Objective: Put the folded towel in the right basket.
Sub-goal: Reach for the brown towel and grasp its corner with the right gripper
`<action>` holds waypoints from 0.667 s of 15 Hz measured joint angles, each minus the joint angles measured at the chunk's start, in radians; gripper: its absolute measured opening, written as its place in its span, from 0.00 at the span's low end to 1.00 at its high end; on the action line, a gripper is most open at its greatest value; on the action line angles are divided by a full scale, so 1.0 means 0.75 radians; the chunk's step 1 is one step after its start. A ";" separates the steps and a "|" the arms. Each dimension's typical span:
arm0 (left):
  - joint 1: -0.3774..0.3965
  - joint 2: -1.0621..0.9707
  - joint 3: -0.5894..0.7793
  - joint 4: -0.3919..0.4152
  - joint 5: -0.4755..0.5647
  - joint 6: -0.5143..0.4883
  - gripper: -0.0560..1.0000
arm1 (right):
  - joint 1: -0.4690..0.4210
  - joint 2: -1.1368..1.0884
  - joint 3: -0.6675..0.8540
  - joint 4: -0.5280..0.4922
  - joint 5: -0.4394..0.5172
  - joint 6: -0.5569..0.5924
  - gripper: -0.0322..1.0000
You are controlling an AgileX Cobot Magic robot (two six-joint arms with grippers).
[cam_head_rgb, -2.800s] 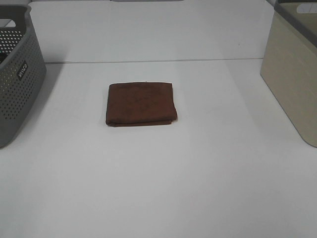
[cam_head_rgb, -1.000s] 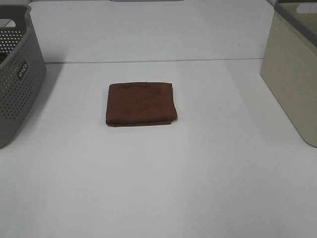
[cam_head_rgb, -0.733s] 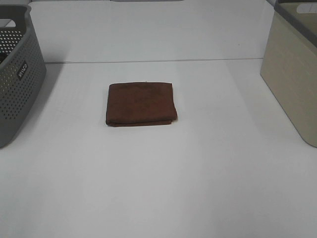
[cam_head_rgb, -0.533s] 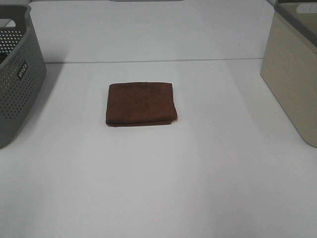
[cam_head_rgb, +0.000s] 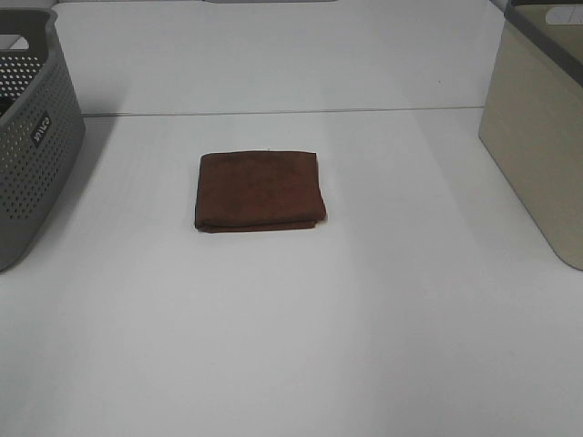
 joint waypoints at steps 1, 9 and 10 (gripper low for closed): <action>0.000 0.000 0.000 0.000 0.000 0.000 0.97 | 0.029 0.092 -0.095 0.000 0.048 -0.009 0.67; 0.000 0.000 0.000 0.000 0.000 0.000 0.97 | 0.217 0.801 -0.637 0.265 0.520 0.001 0.67; 0.000 0.000 0.000 0.000 0.000 0.000 0.97 | 0.217 0.869 -0.681 0.288 0.555 0.001 0.67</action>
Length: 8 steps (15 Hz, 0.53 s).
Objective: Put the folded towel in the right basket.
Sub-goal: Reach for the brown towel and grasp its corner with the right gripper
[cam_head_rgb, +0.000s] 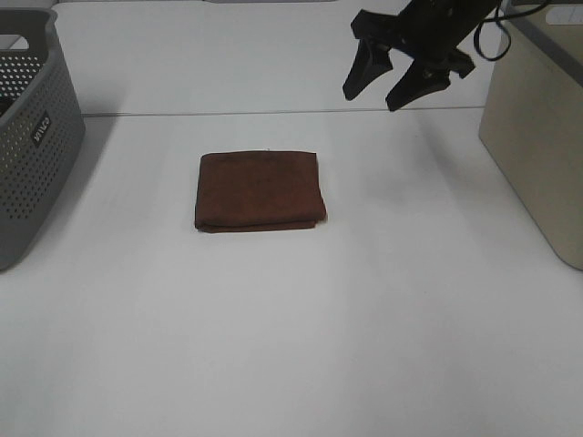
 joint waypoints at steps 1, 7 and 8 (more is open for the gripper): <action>0.000 0.000 0.000 0.000 0.000 0.000 0.97 | 0.000 0.069 -0.043 0.019 0.023 0.000 0.67; 0.000 0.000 0.000 0.000 0.000 0.000 0.97 | 0.000 0.425 -0.207 0.232 0.048 -0.049 0.74; 0.000 0.000 0.000 0.000 0.000 0.000 0.97 | 0.000 0.457 -0.207 0.248 0.045 -0.065 0.74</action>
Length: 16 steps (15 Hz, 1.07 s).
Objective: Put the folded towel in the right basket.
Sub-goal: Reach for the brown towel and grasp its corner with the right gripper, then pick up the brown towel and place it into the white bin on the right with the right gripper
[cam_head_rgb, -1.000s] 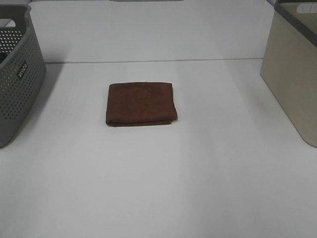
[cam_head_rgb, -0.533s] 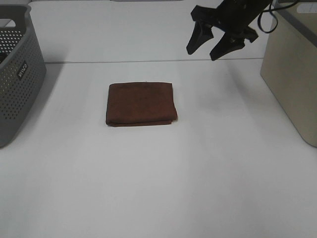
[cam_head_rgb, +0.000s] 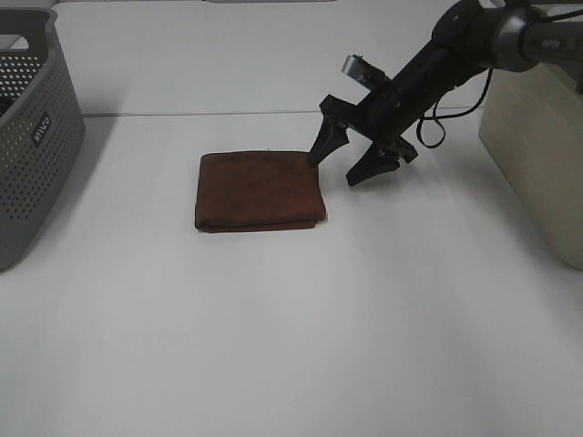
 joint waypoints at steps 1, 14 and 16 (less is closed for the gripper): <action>0.000 0.000 0.000 0.000 0.000 0.000 0.97 | 0.000 0.028 -0.001 0.020 0.000 -0.015 0.75; 0.000 0.000 0.000 0.000 0.000 0.000 0.97 | 0.077 0.120 -0.039 0.105 -0.111 -0.064 0.10; 0.000 0.000 0.000 0.000 0.000 0.000 0.97 | 0.077 0.076 -0.065 0.045 -0.063 -0.075 0.10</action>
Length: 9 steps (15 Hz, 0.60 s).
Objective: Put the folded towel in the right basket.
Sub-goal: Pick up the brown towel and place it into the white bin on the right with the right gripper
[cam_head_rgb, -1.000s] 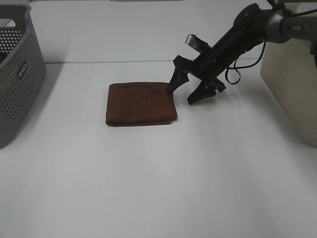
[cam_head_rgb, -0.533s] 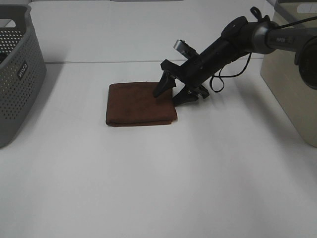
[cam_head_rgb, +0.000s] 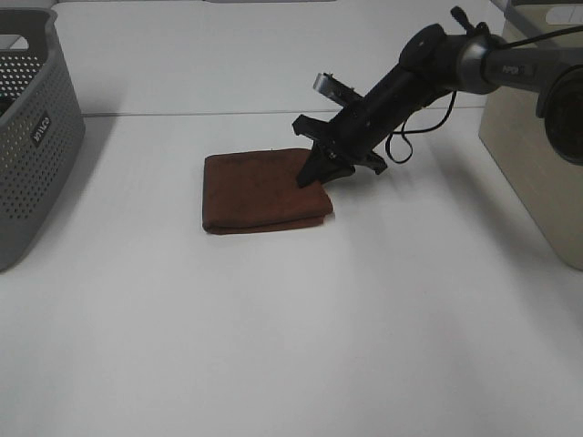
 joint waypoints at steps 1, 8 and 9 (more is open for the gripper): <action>0.000 0.000 0.000 0.000 0.000 0.000 0.97 | 0.000 -0.041 -0.024 -0.032 0.037 0.000 0.10; 0.000 0.000 0.000 0.000 0.000 0.000 0.97 | -0.052 -0.516 -0.124 -0.285 0.176 0.040 0.10; 0.000 0.000 0.000 0.000 0.000 0.000 0.97 | -0.085 -0.599 -0.124 -0.341 0.183 0.041 0.10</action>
